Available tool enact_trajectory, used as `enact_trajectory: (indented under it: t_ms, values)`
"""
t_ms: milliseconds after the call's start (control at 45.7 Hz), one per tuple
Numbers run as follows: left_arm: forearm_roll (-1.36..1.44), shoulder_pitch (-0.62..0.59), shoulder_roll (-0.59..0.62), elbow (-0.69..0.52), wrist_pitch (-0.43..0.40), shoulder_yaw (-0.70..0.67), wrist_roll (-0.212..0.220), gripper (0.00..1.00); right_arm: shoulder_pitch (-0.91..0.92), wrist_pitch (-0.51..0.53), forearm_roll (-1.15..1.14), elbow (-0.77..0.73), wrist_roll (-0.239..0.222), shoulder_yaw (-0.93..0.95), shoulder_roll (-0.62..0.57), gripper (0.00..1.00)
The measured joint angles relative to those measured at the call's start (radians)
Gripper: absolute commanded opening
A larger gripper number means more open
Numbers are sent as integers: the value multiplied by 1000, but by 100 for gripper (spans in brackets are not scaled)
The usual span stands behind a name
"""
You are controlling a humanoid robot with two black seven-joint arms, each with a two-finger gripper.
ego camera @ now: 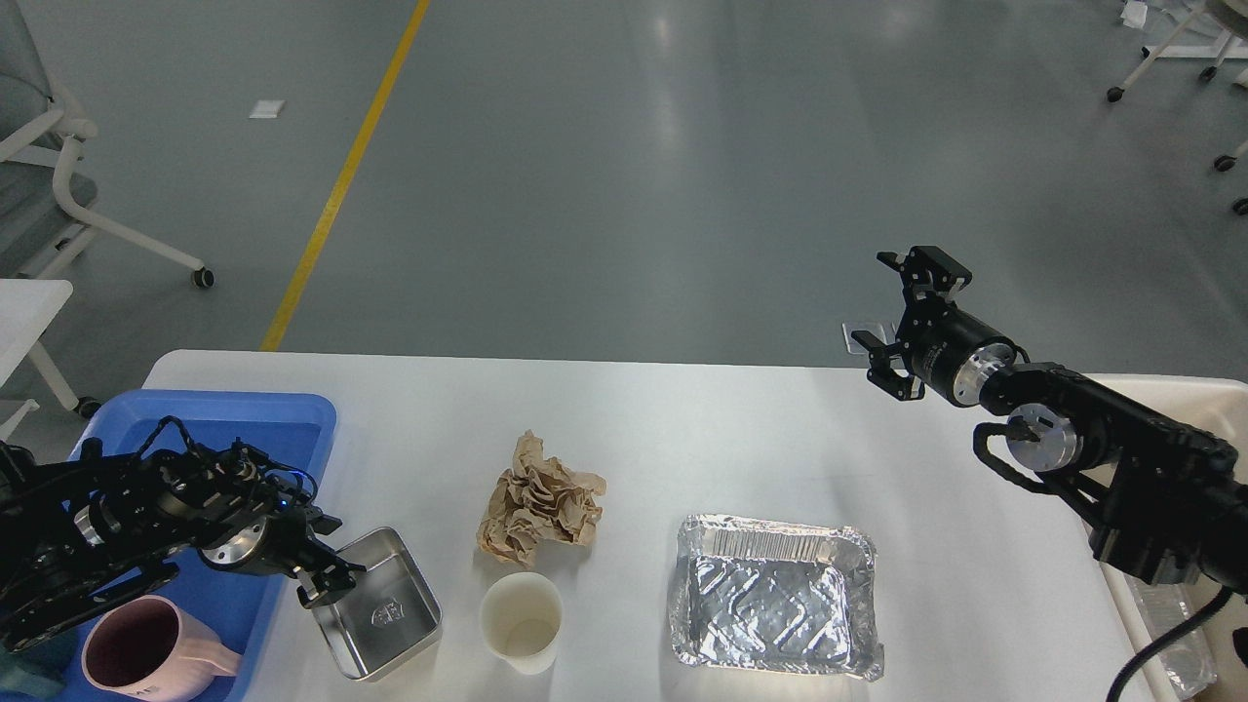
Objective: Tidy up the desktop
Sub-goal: 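Grasp the steel box edge with the left gripper and lift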
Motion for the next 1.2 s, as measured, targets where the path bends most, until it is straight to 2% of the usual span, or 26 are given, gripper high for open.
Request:
enact_trajectory:
  t_ms: [131,306,765,984,1202]
  values:
    - [3,5,-21,39,3,5,-3,13,-1,0,0,6,1,1,-8,100]
    - [3,9,-43,61,4,5,-27,2,-5,0,0,11,1,2,-11,100]
    - [-34,-12,-18,44,16,-13,-79,2,-11,0,0,13,2,2,-12,100]
    - [-190,-73,136,-58,6,-33,-86,2,-11,0,0,12,2,2,-7,100]
    - [-379,-95,291,-95,2,-147,-105,3,-10,-2,0,12,2,1,-6,100]
